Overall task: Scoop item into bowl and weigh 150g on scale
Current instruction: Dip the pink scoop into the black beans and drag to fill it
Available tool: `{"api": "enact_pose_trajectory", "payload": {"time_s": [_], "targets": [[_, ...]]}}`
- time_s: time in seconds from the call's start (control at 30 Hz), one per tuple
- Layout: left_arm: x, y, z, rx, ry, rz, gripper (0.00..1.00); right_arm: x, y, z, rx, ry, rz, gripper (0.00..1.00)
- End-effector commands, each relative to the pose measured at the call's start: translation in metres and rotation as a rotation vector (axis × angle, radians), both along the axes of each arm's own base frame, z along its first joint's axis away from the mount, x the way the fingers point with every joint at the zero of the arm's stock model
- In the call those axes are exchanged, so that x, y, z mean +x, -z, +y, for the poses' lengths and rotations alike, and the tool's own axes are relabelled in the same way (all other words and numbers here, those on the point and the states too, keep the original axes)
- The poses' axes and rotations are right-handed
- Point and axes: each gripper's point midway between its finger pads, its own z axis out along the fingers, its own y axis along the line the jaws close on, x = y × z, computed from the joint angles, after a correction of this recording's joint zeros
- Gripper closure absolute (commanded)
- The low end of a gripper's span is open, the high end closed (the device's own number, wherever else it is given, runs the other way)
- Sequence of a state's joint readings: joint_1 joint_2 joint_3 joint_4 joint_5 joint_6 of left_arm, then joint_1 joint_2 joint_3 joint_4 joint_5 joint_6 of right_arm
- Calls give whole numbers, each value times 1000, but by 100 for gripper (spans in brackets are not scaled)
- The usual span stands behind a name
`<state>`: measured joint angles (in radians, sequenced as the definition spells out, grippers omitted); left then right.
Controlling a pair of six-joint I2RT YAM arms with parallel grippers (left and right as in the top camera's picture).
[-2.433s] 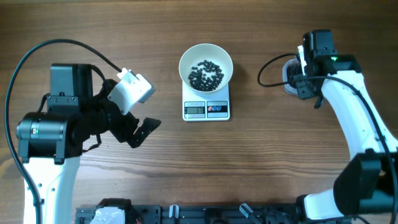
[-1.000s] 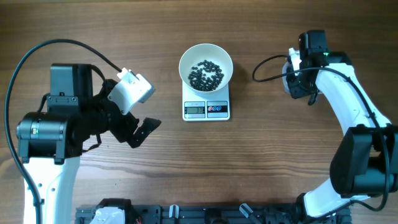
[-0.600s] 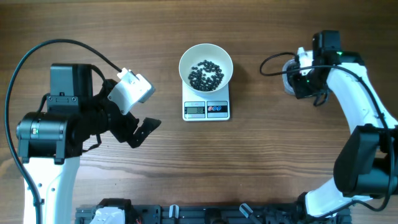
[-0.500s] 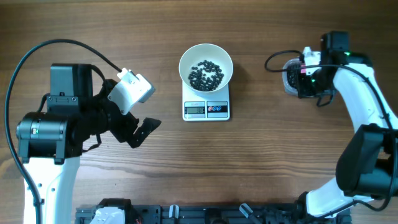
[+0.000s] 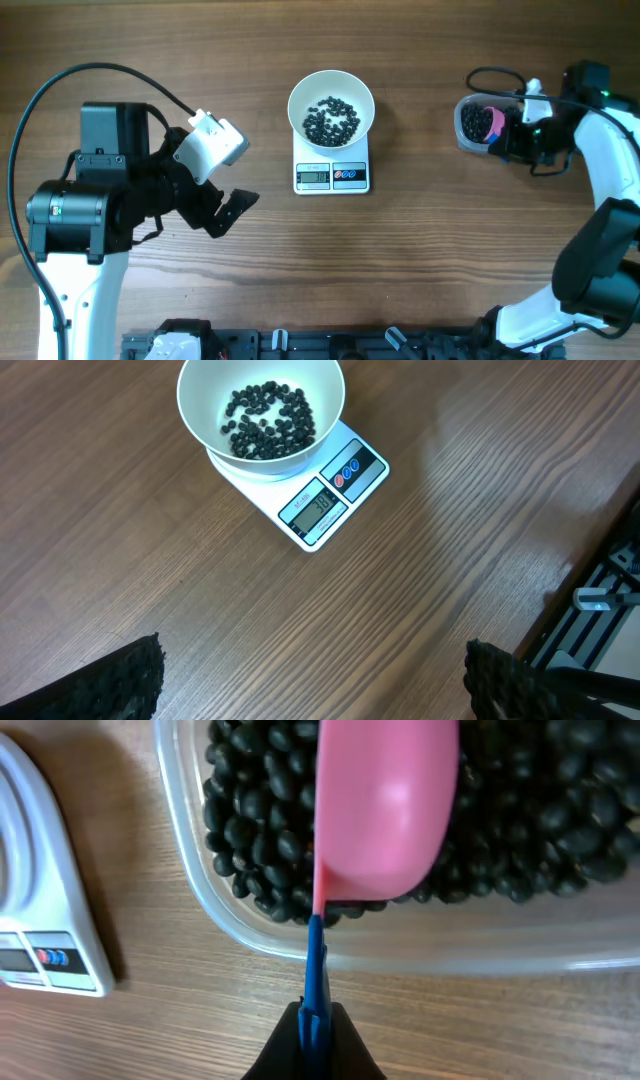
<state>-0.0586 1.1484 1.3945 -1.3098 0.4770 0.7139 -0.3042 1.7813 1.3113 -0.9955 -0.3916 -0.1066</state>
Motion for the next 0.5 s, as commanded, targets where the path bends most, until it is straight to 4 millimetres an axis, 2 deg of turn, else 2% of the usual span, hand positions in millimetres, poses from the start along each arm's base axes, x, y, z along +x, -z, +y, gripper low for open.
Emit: {"api": "enact_pose_trajectory", "payload": {"time_s": [0.0, 0.17, 0.47], "targets": [[2, -6, 0, -3, 7, -20, 0, -5, 2, -1, 77, 65, 33, 96], [2, -6, 0, -3, 7, -20, 0, -4, 3, 5, 129, 68, 26, 96], [2, -6, 0, -3, 7, -20, 0, -7, 21, 12, 189, 108, 77, 96]]}}
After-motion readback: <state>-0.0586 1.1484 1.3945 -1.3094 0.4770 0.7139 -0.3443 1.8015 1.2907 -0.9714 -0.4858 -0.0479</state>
